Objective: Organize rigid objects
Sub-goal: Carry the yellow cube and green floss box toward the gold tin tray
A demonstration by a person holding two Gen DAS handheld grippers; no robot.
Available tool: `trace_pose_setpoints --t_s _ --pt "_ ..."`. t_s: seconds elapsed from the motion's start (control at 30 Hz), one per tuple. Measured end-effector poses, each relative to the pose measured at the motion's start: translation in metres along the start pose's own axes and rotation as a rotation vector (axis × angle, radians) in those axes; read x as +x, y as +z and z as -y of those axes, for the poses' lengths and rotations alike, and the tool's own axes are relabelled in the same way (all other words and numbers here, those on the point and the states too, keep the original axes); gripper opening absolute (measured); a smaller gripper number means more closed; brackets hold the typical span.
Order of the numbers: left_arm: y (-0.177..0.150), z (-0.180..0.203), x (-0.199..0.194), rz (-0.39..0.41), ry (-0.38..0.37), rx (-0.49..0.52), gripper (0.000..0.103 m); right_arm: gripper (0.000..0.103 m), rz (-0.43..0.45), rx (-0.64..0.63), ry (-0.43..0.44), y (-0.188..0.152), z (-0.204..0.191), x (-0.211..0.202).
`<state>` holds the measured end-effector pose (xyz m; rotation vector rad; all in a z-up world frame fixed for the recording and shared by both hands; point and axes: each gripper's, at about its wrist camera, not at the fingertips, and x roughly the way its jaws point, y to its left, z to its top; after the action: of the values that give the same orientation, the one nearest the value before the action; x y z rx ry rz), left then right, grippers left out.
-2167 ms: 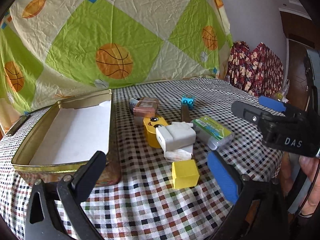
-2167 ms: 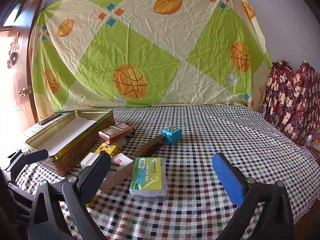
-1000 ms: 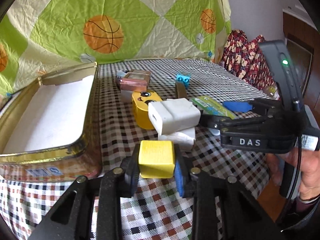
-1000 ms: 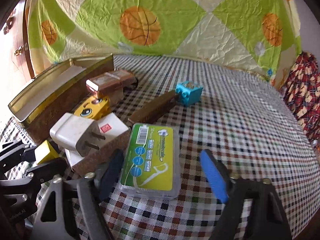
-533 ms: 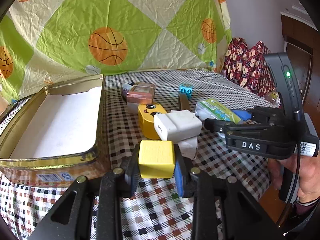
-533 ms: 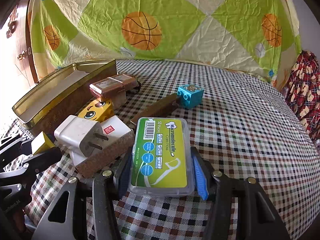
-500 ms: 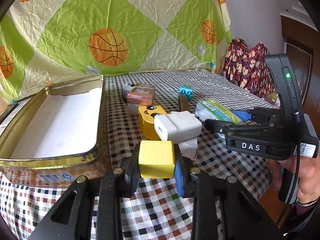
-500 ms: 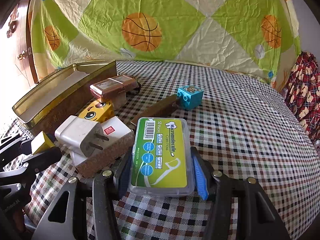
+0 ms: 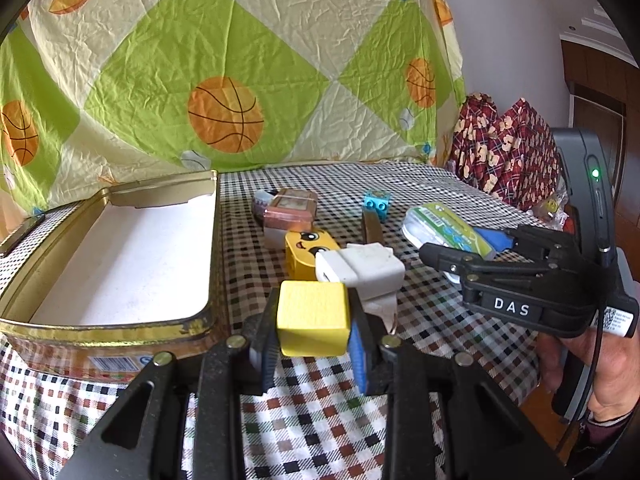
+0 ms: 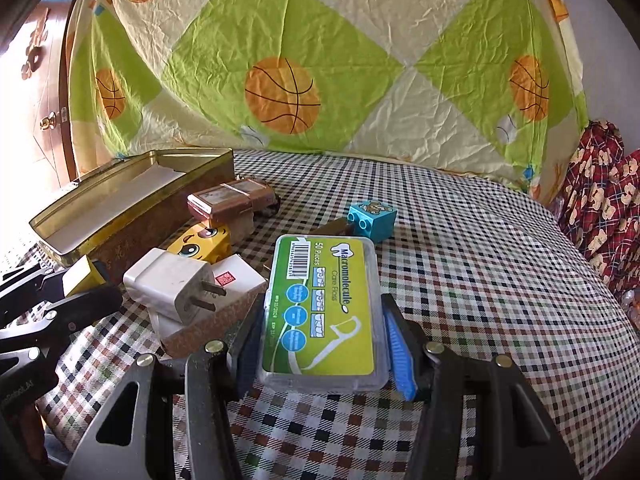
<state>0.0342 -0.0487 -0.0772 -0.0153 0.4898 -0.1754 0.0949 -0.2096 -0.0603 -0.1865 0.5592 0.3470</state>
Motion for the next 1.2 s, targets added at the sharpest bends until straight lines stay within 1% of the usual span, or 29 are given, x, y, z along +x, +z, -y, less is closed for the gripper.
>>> trace_pose_setpoints --t_s 0.37,0.83,1.2 --pt "0.003 0.000 -0.006 0.071 0.044 0.025 0.028 0.056 0.076 0.017 -0.005 -0.003 0.002 -0.008" --pt "0.003 0.002 -0.007 0.088 0.053 0.046 0.028 0.056 0.147 0.035 -0.011 -0.006 0.004 -0.017" --pt "0.002 0.007 -0.011 0.109 0.054 0.070 0.028 0.056 0.176 0.039 -0.008 -0.009 0.005 -0.022"
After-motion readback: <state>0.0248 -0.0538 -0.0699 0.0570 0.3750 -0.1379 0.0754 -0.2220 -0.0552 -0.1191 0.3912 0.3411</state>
